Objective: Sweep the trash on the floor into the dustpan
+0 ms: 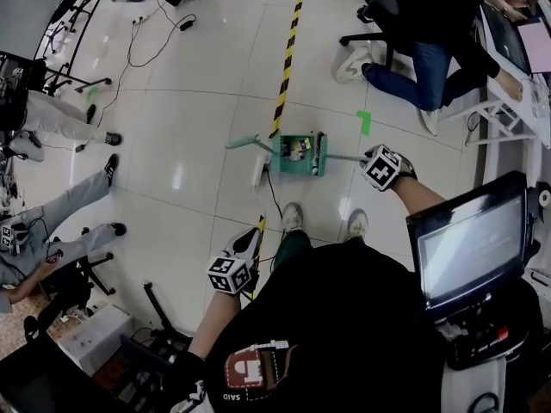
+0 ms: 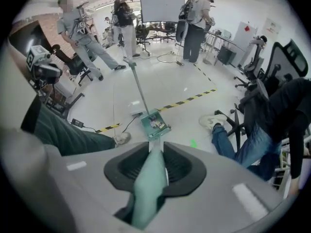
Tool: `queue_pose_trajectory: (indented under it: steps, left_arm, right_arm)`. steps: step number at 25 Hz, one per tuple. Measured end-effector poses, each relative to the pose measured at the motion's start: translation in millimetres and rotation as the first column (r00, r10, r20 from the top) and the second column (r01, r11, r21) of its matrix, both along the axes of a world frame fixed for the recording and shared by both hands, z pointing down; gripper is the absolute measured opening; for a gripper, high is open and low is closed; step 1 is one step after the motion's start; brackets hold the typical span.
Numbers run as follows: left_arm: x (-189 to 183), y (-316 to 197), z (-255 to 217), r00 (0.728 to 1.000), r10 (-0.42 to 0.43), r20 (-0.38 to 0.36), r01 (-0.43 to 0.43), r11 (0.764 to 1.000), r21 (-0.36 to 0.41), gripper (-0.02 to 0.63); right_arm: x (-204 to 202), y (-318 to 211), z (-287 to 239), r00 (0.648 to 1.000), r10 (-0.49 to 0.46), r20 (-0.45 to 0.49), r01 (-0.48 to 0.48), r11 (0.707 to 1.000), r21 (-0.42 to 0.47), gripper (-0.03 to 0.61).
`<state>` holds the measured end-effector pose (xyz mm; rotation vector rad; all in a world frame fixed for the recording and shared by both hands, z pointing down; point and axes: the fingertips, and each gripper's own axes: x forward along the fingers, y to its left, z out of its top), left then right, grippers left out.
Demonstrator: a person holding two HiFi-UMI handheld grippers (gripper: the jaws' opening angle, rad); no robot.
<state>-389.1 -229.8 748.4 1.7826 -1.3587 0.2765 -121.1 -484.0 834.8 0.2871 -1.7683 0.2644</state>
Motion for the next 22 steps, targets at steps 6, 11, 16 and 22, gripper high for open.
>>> queue_pose_trajectory:
  steps: [6, 11, 16, 22]
  left_arm:
    - [12.2, -22.5, -6.7, 0.999, 0.029, -0.013, -0.028, 0.999, 0.046, 0.000]
    - [14.2, -27.9, -13.9, 1.000, 0.031, -0.003, -0.031, 0.998, 0.046, 0.000]
    - [1.1, -2.0, -5.8, 1.000, 0.005, 0.016, -0.005, 1.000, -0.008, 0.000]
    - [-11.2, 6.5, 2.5, 1.000, -0.026, 0.002, 0.026, 0.999, -0.025, 0.000]
  right_arm:
    - [17.0, 5.0, -12.4, 0.998, -0.059, -0.023, 0.058, 0.997, -0.057, 0.089]
    - [30.8, -8.4, 7.1, 0.989, -0.068, -0.133, 0.057, 0.995, -0.083, 0.089]
    - [-15.9, -6.2, 36.0, 0.988, -0.128, -0.086, 0.120, 0.989, -0.092, 0.089]
    - [-64.5, -0.9, 10.0, 0.992, -0.102, 0.077, 0.109, 0.990, -0.093, 0.089]
